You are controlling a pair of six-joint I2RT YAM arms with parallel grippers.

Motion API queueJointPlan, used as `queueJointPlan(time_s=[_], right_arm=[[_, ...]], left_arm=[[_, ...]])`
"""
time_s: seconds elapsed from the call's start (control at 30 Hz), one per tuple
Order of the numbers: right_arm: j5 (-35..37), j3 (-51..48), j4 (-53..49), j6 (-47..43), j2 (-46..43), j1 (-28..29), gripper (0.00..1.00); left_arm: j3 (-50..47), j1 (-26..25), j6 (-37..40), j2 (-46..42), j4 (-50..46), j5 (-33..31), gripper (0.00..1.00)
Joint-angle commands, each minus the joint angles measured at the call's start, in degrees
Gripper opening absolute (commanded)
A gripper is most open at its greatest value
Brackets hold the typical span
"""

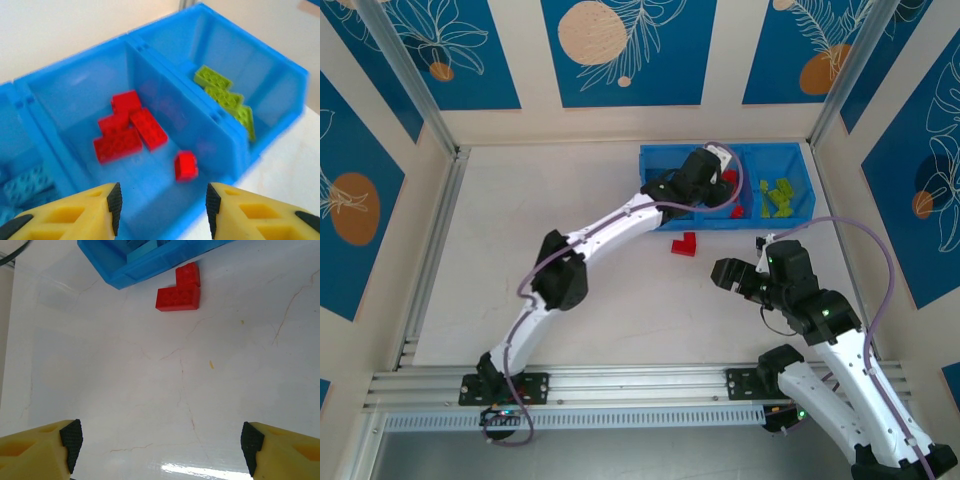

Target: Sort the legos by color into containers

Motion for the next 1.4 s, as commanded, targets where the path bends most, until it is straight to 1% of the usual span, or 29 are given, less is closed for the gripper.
queueJointPlan(time_s=[0.0, 0.07, 0.13, 0.23, 0.33, 0.37, 0.5, 0.57, 0.67, 0.8, 0.93, 1.0, 1.07, 1.17, 1.33, 1.37], right_arm=[[1.15, -1.2, -0.58, 1.19, -0.82, 0.45, 0.85], [1.61, -1.58, -0.53, 1.45, -0.98, 0.48, 0.85], [2.28, -1.82, -0.45, 1.63, -1.17, 0.42, 0.85], [2.86, -2.1, -0.53, 1.92, -1.5, 0.4, 0.85], [2.61, -2.54, -0.31, 2.01, -1.64, 0.33, 0.85], [2.45, -2.68, -0.2, 2.01, -1.68, 0.35, 0.85], [1.73, -2.78, -0.16, 2.1, -1.63, 0.34, 0.85], [1.55, -2.56, -0.43, 2.05, -1.66, 0.35, 0.85], [1.66, -2.06, -1.35, 1.66, -1.71, 0.37, 0.85], [1.98, -2.18, -1.61, 1.5, -1.63, 0.4, 0.85], [1.81, -2.62, -0.73, 1.48, -1.54, 0.31, 0.85], [1.81, -2.55, -0.7, 1.38, -1.3, 0.33, 0.85], [1.87, -2.55, -0.53, 1.35, -1.15, 0.37, 0.85], [2.03, -2.63, -0.7, 1.18, -1.19, 0.36, 0.85], [1.99, -2.89, -0.89, 1.28, -1.28, 0.33, 0.85], [1.98, -2.97, -0.84, 1.36, -1.24, 0.37, 0.85]], left_arm=[[-14.59, -3.66, -2.31, -15.04, 8.89, -4.8, 0.49], [-26.28, -5.32, -6.27, -21.98, 12.11, -8.4, 0.49], [-34.24, -6.49, -9.38, -25.74, 12.13, -10.72, 0.49], [-39.81, -6.77, -13.36, -26.83, 6.89, -9.77, 0.54], [-38.54, -6.73, -13.63, -23.21, -0.22, -7.98, 0.6], [-37.51, -6.64, -13.58, -21.45, -2.11, -8.08, 0.64], [-33.7, -5.55, -13.03, -14.93, -6.2, -9.31, 0.87], [-32.0, -4.93, -12.68, -12.13, -6.62, -10.77, 0.96], [-30.5, -4.2, -11.97, -9.07, -6.31, -13.08, 1.0], [-27.52, -2.53, -11.83, -4.5, -6.25, -11.09, 1.0], [-26.41, -0.82, -11.97, -1.87, -3.36, -5.07, 1.0], [-25.67, -0.45, -12.3, -0.78, -2.77, -3.36, 0.99], [-24.44, -0.25, -12.3, 0.43, -2.9, -2.04, 0.96], [-23.6, -0.27, -12.65, 1.6, -3.08, -0.83, 0.88], [-25.08, -0.35, -13.3, 1.29, -2.58, 0.68, 0.71], [-25.52, -0.34, -13.49, 0.99, -2.61, 0.77, 0.69]])
